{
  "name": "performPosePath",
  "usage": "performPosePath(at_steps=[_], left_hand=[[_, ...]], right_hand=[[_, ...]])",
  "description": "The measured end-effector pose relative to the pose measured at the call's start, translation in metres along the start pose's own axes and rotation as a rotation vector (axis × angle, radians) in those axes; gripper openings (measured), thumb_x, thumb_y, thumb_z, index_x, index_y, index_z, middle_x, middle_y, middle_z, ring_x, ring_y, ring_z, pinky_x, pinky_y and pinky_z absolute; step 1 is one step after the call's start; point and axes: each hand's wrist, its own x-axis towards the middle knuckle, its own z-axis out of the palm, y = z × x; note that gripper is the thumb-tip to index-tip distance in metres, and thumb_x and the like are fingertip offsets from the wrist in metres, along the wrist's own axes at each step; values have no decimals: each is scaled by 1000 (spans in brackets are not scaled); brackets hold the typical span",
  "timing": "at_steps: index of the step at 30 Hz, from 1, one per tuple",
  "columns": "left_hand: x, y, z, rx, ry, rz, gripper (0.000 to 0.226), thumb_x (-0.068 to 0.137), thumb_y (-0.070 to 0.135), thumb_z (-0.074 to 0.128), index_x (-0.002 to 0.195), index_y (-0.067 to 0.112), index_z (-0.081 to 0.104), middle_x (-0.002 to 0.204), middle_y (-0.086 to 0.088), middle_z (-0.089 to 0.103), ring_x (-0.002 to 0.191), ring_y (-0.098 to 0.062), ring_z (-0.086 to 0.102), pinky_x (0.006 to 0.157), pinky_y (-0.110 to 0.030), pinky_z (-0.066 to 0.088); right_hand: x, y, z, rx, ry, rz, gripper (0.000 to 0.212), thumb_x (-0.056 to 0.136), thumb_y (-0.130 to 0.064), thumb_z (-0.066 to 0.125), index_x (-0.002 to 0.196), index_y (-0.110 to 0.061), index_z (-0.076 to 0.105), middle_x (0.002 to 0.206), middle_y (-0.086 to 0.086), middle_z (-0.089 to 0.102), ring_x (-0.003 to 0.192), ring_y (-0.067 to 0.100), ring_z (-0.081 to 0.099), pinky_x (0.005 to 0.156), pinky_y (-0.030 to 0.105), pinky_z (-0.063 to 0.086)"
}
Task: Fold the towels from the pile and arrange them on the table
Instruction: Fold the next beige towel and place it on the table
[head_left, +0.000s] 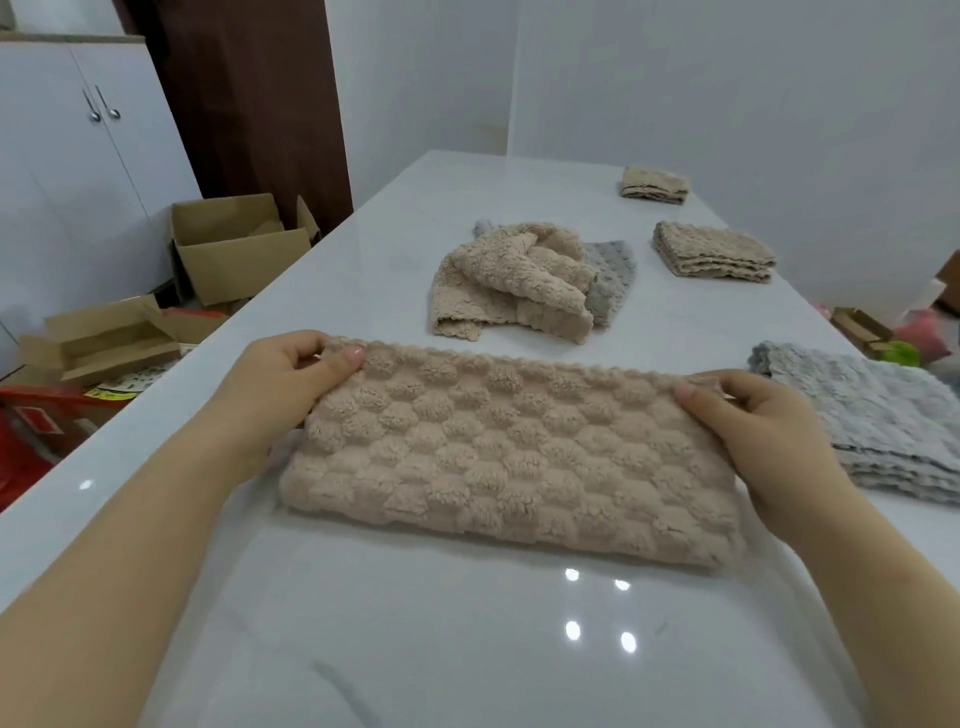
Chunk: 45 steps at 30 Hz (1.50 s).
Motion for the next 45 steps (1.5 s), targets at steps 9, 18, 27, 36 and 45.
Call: performPosePath(at_steps=[9, 18, 27, 36, 45], left_hand=[[15, -18, 18, 703, 161, 160, 20, 81, 45, 62, 69, 28, 58, 73, 12, 59, 69, -10, 52, 57, -26, 38], [20, -22, 8, 359, 199, 152, 18, 81, 40, 64, 68, 27, 62, 67, 14, 63, 64, -12, 58, 61, -28, 43], [35, -24, 19, 565, 256, 53, 17, 83, 42, 60, 71, 30, 59, 79, 19, 60, 76, -8, 54, 61, -27, 35], [37, -21, 20, 736, 121, 88, 9, 87, 39, 51, 91, 36, 60, 83, 17, 56, 82, -10, 52, 63, -27, 35], [29, -17, 15, 651, -94, 142, 11, 85, 29, 61, 92, 29, 53, 82, 7, 58, 76, -9, 54, 61, -25, 37]], right_hand=[[29, 25, 12, -688, 112, -68, 14, 81, -31, 62, 69, -23, 60, 68, -7, 61, 65, 14, 54, 54, 25, 35], [29, 22, 20, -470, 171, -256, 12, 83, -28, 61, 71, -28, 59, 67, -14, 60, 63, -2, 54, 53, 11, 37], [53, 29, 24, -564, 117, -112, 16, 86, -31, 57, 77, -20, 61, 75, -4, 64, 75, 21, 57, 61, 29, 37], [55, 27, 26, -721, -3, -115, 10, 85, -34, 57, 78, -28, 60, 87, -5, 58, 81, 15, 50, 60, 30, 34], [55, 23, 26, -790, -130, -93, 16, 87, -30, 56, 101, -24, 57, 98, -1, 55, 91, 20, 51, 71, 30, 37]])
